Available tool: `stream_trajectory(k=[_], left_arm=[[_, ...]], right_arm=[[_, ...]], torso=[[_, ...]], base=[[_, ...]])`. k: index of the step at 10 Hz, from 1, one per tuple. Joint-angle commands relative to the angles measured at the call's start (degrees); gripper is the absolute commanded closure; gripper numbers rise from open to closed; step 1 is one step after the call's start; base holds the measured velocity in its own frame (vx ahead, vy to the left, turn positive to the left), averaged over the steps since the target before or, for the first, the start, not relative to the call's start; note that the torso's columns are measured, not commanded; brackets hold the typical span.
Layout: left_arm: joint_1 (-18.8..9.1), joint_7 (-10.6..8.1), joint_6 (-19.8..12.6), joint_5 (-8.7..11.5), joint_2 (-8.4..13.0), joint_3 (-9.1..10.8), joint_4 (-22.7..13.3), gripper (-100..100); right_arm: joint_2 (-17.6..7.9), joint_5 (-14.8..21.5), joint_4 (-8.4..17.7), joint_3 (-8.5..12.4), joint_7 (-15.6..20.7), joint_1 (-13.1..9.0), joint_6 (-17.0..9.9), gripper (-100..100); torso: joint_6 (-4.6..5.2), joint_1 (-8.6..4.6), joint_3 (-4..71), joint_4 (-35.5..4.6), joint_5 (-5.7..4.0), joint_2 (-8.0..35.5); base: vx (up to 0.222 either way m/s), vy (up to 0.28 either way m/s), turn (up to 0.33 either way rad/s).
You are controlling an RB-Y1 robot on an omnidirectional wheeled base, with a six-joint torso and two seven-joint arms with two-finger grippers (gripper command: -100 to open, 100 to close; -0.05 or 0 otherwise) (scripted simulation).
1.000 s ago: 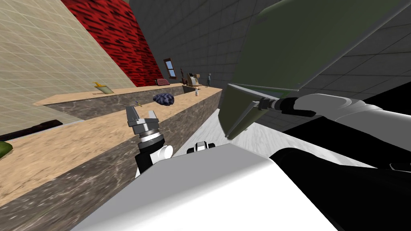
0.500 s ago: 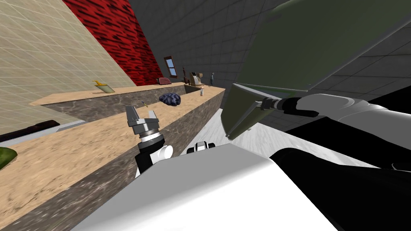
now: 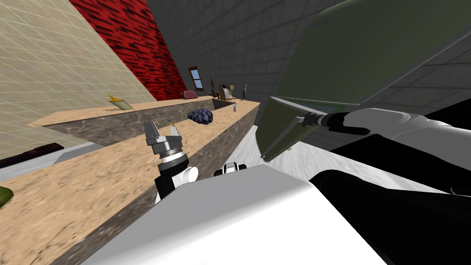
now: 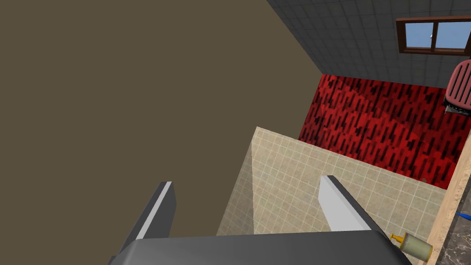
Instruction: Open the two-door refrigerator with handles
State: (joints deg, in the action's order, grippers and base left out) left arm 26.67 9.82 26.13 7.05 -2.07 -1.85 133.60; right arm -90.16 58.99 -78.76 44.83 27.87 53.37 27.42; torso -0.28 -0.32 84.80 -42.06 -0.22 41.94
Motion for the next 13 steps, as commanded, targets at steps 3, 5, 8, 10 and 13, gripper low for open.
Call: stream_trajectory(k=[3,5,8,10,13], left_arm=[[0.00,0.00,0.00,0.00,0.02,0.02,-0.01,0],[-0.01,0.00,0.00,0.00,0.02,0.02,-0.01,0],[-0.01,0.00,0.00,0.00,0.01,0.01,-0.01,0],[-0.01,0.00,0.00,0.00,0.01,0.01,-0.01,0],[-0.01,0.00,0.00,0.00,0.01,0.01,-0.01,0]], right_arm=[[-4.08,0.02,1.26,3.71,-2.22,0.58,2.99,-100],[-5.71,0.03,1.76,5.19,-3.10,0.82,4.18,-100],[-7.23,-0.57,2.75,6.19,-3.09,0.62,5.43,-100],[-7.35,-0.61,2.83,6.30,-3.14,0.61,5.65,0],[-7.35,-0.61,2.83,6.30,-3.14,0.61,5.65,0]], torso=[[0.31,0.07,-0.32,-0.27,0.12,0.45],[0.27,0.42,-0.22,-0.21,0.26,0.33],[0.28,0.36,-0.24,-0.23,0.24,0.37],[0.27,0.28,-0.23,-0.22,0.20,0.35],[0.28,0.32,-0.23,-0.22,0.22,0.34]], base=[[0.012,-0.007,-0.100],[0.012,-0.007,-0.077],[0.001,0.005,-0.079],[0.000,0.000,0.000],[0.000,0.000,0.000]])
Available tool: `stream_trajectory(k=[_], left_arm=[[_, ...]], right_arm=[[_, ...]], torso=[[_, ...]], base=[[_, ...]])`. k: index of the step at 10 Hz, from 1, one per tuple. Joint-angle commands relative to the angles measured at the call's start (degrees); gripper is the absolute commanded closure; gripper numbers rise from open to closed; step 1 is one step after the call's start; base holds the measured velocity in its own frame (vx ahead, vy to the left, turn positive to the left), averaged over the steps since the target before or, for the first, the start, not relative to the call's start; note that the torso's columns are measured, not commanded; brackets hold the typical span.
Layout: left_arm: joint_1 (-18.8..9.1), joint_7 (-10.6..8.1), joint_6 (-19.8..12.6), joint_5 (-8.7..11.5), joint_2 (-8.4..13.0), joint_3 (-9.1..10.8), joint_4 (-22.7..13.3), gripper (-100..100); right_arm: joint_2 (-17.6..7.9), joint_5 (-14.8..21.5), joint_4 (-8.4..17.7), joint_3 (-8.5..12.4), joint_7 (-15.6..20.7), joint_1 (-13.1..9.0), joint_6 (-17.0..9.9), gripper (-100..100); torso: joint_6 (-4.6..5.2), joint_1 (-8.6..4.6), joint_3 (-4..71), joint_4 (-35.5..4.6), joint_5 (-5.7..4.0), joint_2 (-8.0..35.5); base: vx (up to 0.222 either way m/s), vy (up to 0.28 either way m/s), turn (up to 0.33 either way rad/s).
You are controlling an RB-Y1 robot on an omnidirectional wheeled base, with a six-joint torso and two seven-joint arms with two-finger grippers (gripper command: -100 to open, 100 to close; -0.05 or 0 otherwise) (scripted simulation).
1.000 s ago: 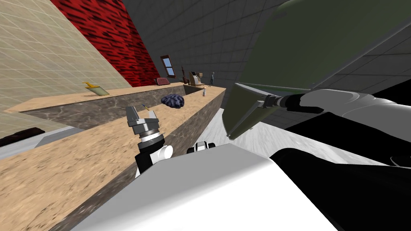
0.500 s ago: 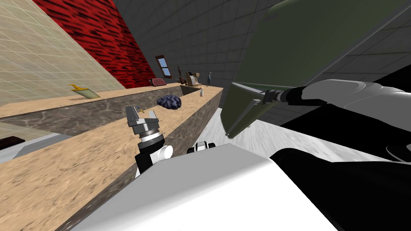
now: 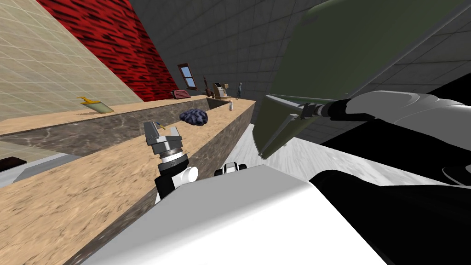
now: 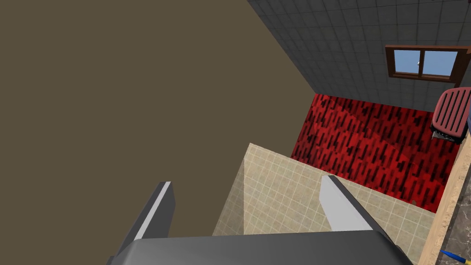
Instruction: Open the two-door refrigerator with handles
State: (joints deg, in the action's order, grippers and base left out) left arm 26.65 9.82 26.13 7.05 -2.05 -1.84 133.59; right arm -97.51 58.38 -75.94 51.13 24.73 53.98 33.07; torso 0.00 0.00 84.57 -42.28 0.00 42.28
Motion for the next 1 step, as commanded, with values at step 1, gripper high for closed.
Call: stream_trajectory(k=[1], left_arm=[[0.00,0.00,0.00,0.00,0.00,0.00,0.00,0]], right_arm=[[0.00,0.00,0.00,0.00,0.00,0.00,0.00,0]], torso=[[0.00,0.00,0.00,0.00,0.00,0.00]], base=[[0.000,0.000,0.000]])
